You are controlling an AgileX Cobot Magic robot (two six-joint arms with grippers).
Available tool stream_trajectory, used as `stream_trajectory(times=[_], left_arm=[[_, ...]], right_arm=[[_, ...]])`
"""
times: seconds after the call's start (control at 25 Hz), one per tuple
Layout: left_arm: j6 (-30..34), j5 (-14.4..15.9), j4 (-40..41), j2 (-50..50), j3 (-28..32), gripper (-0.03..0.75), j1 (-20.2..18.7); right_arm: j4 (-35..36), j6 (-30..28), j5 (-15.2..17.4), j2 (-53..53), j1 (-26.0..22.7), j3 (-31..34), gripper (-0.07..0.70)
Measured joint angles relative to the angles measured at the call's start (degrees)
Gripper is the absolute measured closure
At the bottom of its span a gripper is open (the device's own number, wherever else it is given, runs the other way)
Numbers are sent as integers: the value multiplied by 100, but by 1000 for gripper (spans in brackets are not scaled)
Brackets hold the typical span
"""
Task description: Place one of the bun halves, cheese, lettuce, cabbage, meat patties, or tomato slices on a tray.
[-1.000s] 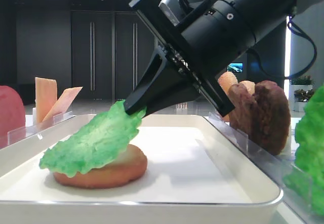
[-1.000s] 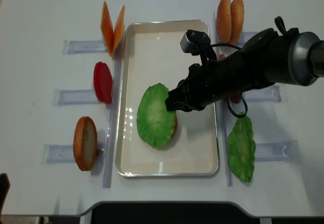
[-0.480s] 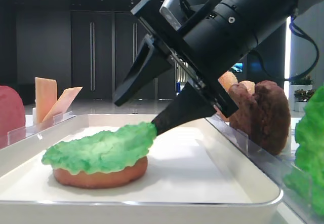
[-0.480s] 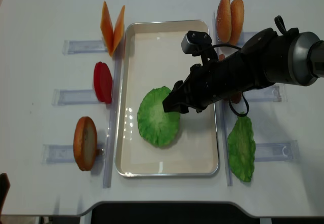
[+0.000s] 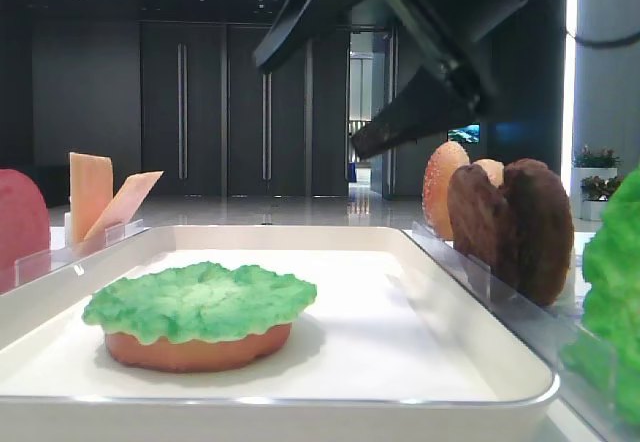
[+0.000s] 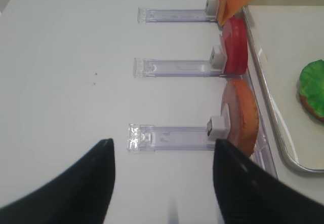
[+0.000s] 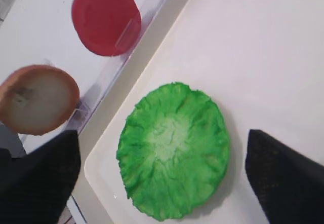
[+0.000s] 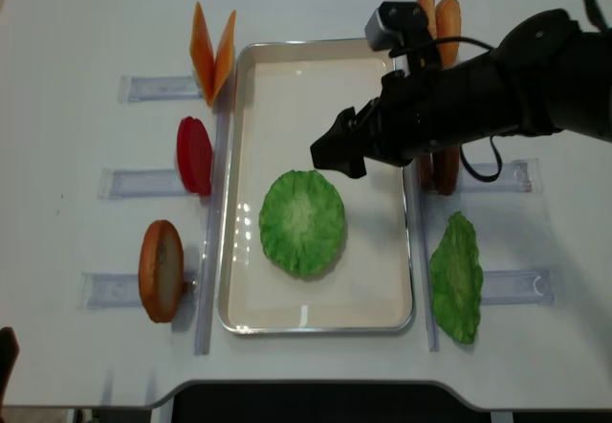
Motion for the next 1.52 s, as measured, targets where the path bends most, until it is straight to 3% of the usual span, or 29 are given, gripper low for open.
stream_trajectory(times=[0.28,0.52,0.88,1.12,1.28,1.52], left_arm=[[0,0,0,0,0,245,0],[0,0,0,0,0,245,0],[0,0,0,0,0,245,0],[0,0,0,0,0,245,0],[0,0,0,0,0,245,0],[0,0,0,0,0,245,0]], right_arm=[[-1064,599,185,-1245,-627,0,21],[-2525,1780,338,-1878,-1533,0,34],[-5569,3964,766,-2141,-2796,0,38],[-7796,5727,1061,-2153,-3080,0,39],[-8127,6152,1293,-2154,-3198,0,39],[-8156,6203,1796,-2524,-3208,85,39]])
